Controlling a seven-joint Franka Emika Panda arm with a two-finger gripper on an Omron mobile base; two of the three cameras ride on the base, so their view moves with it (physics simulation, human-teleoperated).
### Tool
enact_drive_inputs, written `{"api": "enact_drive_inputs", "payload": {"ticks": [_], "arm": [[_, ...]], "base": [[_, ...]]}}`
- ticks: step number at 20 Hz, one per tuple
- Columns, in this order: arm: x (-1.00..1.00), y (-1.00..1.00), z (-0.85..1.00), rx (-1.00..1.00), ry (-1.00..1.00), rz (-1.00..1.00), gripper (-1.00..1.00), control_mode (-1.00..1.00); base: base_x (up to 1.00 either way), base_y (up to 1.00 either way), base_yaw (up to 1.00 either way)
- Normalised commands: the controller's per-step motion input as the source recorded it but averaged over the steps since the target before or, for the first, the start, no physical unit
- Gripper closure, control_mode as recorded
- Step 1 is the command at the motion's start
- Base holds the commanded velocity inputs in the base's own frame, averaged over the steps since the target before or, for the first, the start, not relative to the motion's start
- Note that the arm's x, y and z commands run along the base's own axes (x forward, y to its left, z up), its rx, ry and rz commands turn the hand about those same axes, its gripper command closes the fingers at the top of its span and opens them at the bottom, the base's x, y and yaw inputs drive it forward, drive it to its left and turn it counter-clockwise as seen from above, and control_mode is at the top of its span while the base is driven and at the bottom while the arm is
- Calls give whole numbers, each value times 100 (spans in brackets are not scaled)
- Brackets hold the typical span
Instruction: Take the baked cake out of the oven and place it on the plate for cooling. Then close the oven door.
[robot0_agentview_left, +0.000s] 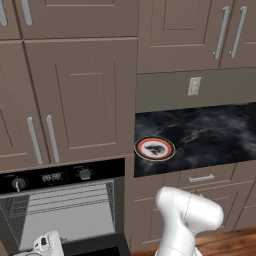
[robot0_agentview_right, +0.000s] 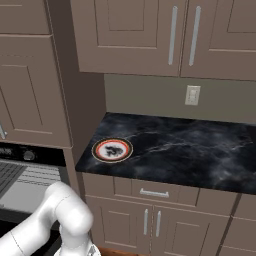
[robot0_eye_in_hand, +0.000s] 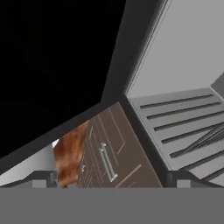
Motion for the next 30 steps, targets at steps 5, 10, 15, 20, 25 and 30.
{"api": "enact_drive_inputs", "payload": {"ticks": [5,10,15,20,25,30], "arm": [[27,5,-3,0,-20,1,-100,-100],[24,0,-2,4,-20,9,-100,-100],[33,0,0,15,-9,7,-100,-100],[23,-7,0,20,-13,13,-100,-100],[8,-16,0,27,-11,24,-100,-100],[9,-26,0,18,-10,24,-100,-100]], "base": [[0,0,0],[0,0,0],[0,0,0],[0,0,0],[0,0,0],[0,0,0]]}}
